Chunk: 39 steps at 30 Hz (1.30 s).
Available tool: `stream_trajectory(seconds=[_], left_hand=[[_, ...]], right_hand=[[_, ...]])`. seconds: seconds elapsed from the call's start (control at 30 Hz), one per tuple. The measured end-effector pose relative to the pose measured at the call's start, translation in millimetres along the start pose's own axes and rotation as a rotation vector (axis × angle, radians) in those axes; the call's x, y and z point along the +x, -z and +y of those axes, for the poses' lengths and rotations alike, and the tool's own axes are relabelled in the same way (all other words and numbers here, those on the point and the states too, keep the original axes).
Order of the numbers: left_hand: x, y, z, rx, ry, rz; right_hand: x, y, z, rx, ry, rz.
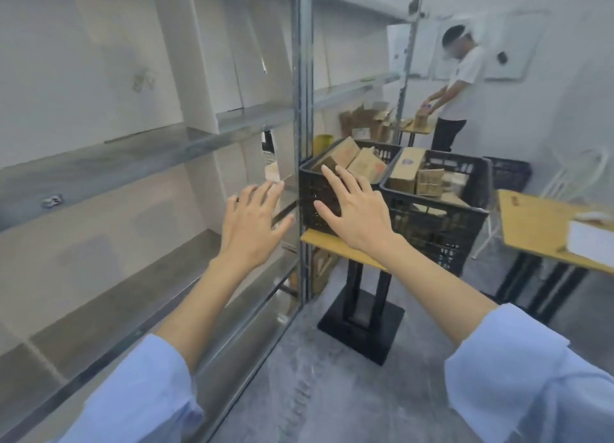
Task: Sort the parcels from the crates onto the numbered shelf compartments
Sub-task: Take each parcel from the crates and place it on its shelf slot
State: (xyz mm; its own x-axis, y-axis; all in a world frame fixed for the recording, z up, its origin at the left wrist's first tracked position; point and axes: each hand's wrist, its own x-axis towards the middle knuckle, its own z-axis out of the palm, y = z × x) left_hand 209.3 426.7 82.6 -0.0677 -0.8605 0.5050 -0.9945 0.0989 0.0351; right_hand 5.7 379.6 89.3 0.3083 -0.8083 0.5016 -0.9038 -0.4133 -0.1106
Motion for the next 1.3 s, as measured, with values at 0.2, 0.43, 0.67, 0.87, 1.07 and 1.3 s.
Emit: stream_trajectory(seconds=[0.2,0.43,0.67,0.87,1.07,1.3], left_hand=[[64,-49,78,-0.063,-0.123,-0.038],[137,-120,157,-0.107,-0.254,-0.067],[239,-189,217,-0.205,-0.354,-0.062],[324,-251,233,-0.256,-0.374,-0.103],[371,-313,239,-0.289,-0.357,-0.2],[408,-370,261,-0.345,-0.344,-0.242]], right_hand=[[-6,-1,109,-0.043,-0.199,-0.005],[-3,-20,221,-0.083,-0.389,-0.062],[42,-39,323,-0.156,-0.495,-0.077],[101,-72,386,-0.124,-0.549,-0.066],[132,-117,425,-0.062,-0.603,-0.144],[164,-156,473,-0.002,-0.636,-0.189]])
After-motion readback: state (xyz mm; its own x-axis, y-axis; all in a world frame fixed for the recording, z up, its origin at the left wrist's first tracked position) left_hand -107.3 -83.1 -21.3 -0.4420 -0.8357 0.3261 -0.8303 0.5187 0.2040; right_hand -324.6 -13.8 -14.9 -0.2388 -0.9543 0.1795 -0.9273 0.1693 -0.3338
